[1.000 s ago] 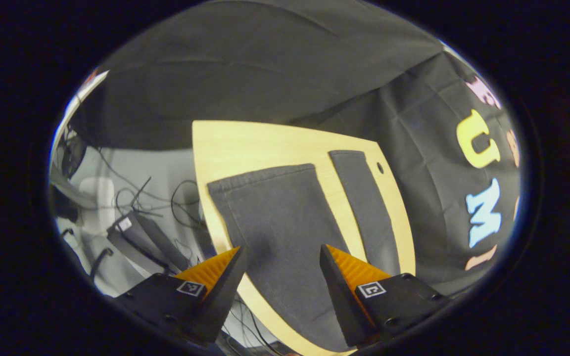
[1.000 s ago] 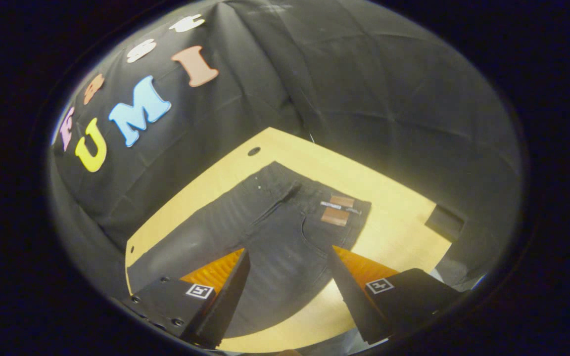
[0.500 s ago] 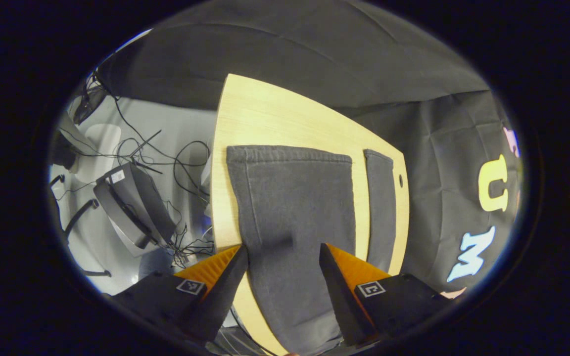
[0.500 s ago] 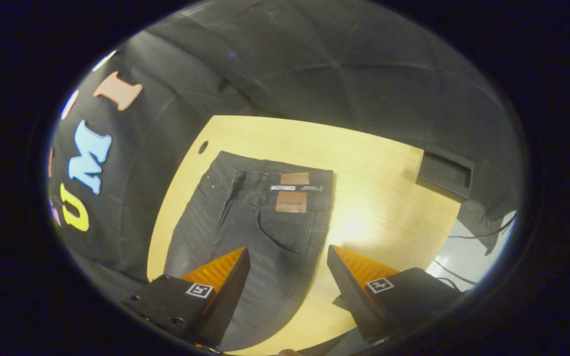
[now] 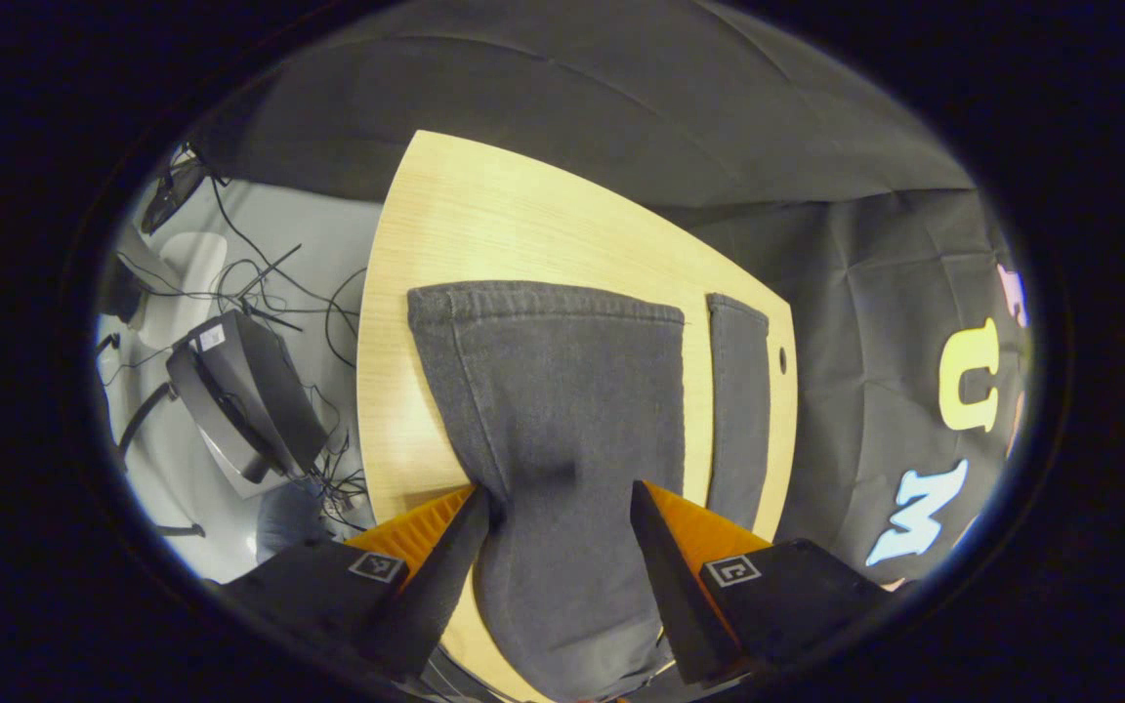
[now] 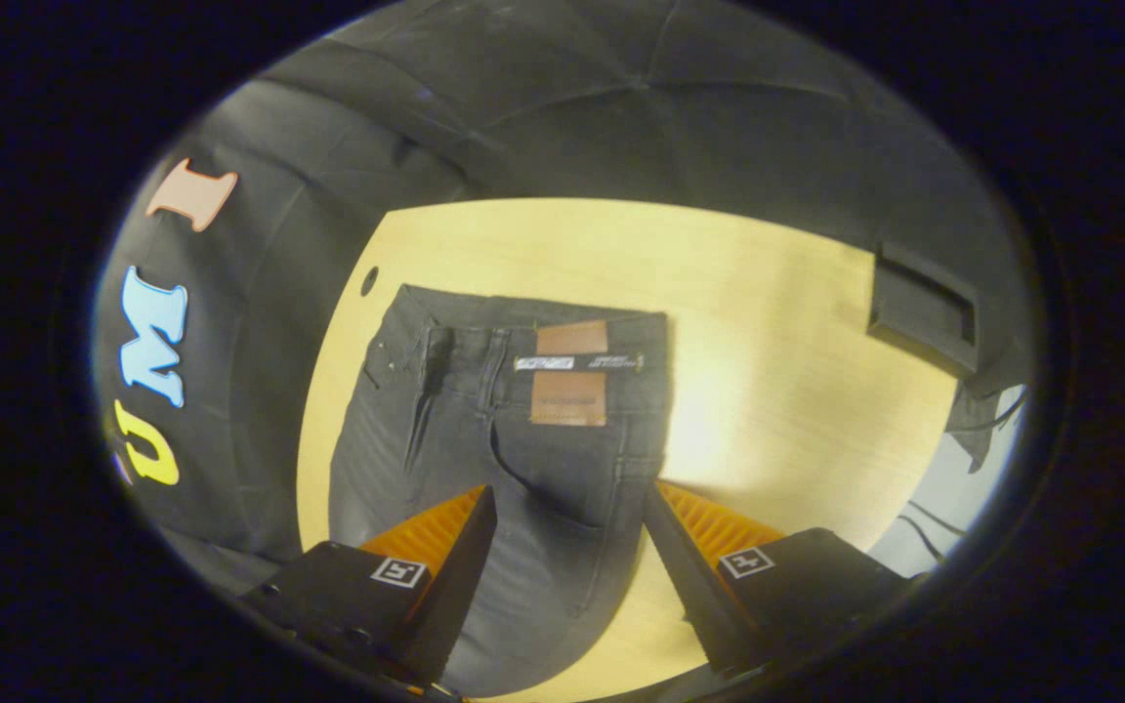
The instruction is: Grasp the waist and the cuffs of the jeans and fold them to make the two legs overlap; first hold the waist and fold one-third of the jeans toward the cuffs, then hold the cuffs and fold the remaining one-third in the same direction to finish folding.
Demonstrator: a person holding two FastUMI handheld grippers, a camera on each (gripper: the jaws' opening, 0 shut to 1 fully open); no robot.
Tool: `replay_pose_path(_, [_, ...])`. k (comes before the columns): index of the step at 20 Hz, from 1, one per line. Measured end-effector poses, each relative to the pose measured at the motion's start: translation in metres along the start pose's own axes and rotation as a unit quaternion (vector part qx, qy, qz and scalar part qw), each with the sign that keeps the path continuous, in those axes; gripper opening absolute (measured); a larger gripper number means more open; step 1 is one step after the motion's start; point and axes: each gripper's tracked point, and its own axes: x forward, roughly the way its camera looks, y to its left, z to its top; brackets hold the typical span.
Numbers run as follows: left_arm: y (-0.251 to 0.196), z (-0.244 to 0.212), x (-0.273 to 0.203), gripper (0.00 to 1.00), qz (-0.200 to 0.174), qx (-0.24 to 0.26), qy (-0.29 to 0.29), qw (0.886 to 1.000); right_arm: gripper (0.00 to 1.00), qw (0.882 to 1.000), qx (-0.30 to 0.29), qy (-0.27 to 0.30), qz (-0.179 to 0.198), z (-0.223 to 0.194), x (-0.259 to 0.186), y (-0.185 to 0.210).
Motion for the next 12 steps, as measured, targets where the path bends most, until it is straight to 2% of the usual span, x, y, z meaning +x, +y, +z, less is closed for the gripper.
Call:
replay_pose_path(2, [0.001, 0.000, 0.003, 0.95, -0.002, -0.001, 0.002, 1.000, 0.81, 0.999, -0.020, 0.005, -0.024, 0.001, 0.006, -0.006])
replay_pose_path(3, [0.003, -0.001, 0.003, 0.95, 0.000, 0.001, 0.003, 1.000, 0.68, 0.999, -0.031, 0.007, -0.030, 0.001, 0.008, -0.005])
replay_pose_path(5, [0.007, -0.001, 0.004, 0.92, 0.008, 0.009, 0.004, 1.000, 0.56, 0.997, -0.051, 0.017, -0.047, -0.002, 0.011, -0.008])
replay_pose_path(6, [0.008, -0.003, 0.005, 0.84, 0.011, 0.014, 0.002, 1.000, 0.49, 0.997, -0.054, 0.018, -0.052, 0.000, 0.013, -0.007])
replay_pose_path(7, [0.009, -0.004, 0.008, 0.81, 0.015, 0.022, 0.002, 1.000, 0.37, 0.997, -0.059, 0.024, -0.053, -0.002, 0.014, -0.008])
replay_pose_path(8, [0.011, -0.006, 0.010, 0.77, 0.019, 0.034, 0.000, 0.999, 0.34, 0.997, -0.059, 0.022, -0.052, 0.000, 0.013, -0.009])
replay_pose_path(9, [0.016, -0.009, 0.010, 0.53, 0.025, 0.050, 0.000, 0.998, 0.24, 0.997, -0.059, 0.023, -0.045, -0.001, 0.015, -0.008])
replay_pose_path(10, [0.024, -0.012, 0.008, 0.36, 0.036, 0.066, 0.001, 0.997, 0.22, 0.997, -0.060, 0.022, -0.036, -0.001, 0.015, -0.008])
replay_pose_path(12, [0.024, -0.010, 0.007, 0.19, 0.035, 0.084, 0.008, 0.996, 0.16, 0.999, -0.047, 0.021, -0.016, 0.000, 0.016, -0.008])
